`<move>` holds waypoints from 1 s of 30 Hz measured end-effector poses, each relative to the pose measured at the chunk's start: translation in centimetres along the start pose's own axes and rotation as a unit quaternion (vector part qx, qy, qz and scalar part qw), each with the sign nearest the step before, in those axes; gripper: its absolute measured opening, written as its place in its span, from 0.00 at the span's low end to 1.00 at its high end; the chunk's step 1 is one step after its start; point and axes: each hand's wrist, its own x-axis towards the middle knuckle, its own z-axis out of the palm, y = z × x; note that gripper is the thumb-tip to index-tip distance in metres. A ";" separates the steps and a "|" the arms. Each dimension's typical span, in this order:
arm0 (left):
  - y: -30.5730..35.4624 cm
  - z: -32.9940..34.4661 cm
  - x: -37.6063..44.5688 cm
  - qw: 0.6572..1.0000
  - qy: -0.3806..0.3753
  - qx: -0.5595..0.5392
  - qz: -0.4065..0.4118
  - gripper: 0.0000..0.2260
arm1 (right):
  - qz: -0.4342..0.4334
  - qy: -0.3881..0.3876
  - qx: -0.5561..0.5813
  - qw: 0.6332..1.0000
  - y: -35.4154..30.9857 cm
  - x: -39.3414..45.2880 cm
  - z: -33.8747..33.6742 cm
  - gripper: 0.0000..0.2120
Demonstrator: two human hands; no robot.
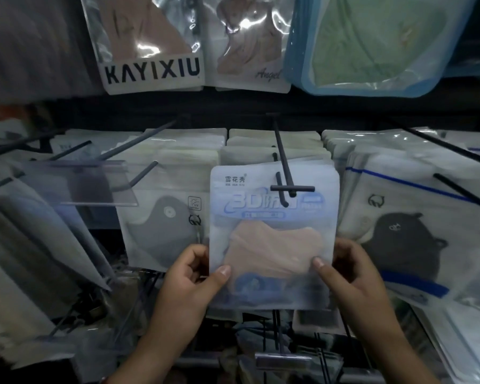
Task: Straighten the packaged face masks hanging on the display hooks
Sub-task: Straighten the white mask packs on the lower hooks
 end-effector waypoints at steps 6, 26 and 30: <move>1.4 0.2 -0.1 0.990 -0.047 -0.130 -0.026 0.12 | 0.034 -0.083 0.091 0.992 -3.1 -1.2 -0.1 0.15; 9.6 -3.1 -1.7 0.985 -0.161 0.022 0.053 0.15 | -0.063 -0.110 0.057 0.990 -11.9 -2.5 -1.3 0.17; 11.6 -3.5 -0.8 0.950 -0.222 0.211 0.053 0.08 | -0.113 -0.100 0.010 0.988 -11.9 -2.8 -0.2 0.11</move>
